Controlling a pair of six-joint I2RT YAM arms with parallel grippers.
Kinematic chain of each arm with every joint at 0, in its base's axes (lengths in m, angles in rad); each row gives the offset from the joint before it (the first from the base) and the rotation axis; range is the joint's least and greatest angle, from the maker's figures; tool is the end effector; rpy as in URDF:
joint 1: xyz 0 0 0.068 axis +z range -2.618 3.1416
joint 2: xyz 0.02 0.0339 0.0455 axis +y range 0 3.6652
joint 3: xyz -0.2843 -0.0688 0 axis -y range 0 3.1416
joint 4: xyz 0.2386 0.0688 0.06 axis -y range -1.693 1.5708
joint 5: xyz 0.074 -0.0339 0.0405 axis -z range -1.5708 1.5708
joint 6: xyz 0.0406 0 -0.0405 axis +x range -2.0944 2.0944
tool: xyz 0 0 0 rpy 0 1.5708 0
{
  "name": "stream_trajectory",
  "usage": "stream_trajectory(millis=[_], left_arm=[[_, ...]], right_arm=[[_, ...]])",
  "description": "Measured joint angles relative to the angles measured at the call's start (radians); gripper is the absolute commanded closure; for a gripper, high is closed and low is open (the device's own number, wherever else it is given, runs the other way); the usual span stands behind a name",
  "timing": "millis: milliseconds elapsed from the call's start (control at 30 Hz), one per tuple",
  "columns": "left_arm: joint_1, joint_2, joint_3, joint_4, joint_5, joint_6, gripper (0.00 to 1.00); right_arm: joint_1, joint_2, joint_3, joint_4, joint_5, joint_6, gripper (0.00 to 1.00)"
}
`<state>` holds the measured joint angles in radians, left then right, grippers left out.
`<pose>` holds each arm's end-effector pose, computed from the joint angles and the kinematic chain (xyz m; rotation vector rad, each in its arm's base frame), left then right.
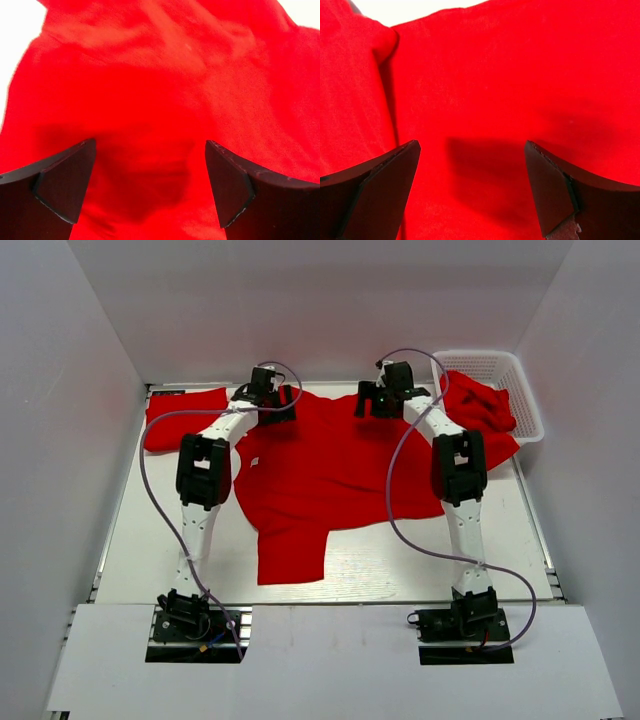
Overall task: Fold and stack the t-shirts
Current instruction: Flatten out the tshirt
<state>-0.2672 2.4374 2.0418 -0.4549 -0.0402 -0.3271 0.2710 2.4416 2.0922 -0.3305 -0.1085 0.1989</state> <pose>0.5363 -0.1451 0.1749 -0.0912 2.4309 -0.2214 0.5491 0.1571 0.1994 -0.1408 2.2685 0.3725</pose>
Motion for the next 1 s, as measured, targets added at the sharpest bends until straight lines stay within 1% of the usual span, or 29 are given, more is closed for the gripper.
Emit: stream_trajectory(millis=[133, 267, 400, 600, 700, 833, 1000], left_arm=[[0.028, 0.023, 0.031, -0.01, 0.0, -0.006, 0.0], [0.051, 0.031, 0.039, -0.011, 0.008, -0.004, 0.0], [0.066, 0.036, 0.044, -0.008, 0.031, -0.002, 0.0], [0.082, 0.113, 0.162, -0.003, 0.087, 0.053, 0.0], [0.089, 0.149, 0.209, 0.022, 0.118, 0.08, 0.0], [0.096, 0.187, 0.257, 0.058, 0.165, 0.102, 0.0], [0.103, 0.248, 0.341, 0.093, 0.24, 0.111, 0.0]], right_arm=[[-0.003, 0.019, -0.015, 0.013, -0.03, 0.021, 0.1], [-0.009, 0.02, -0.019, 0.031, -0.024, 0.042, 0.1], [-0.025, 0.036, -0.02, 0.039, 0.005, 0.097, 0.1], [-0.079, 0.027, -0.06, 0.105, 0.036, 0.218, 0.1], [-0.109, 0.027, -0.06, 0.105, 0.067, 0.251, 0.1], [-0.134, 0.027, -0.051, 0.095, 0.094, 0.253, 0.1], [-0.13, 0.028, -0.026, 0.037, 0.121, 0.202, 0.1]])
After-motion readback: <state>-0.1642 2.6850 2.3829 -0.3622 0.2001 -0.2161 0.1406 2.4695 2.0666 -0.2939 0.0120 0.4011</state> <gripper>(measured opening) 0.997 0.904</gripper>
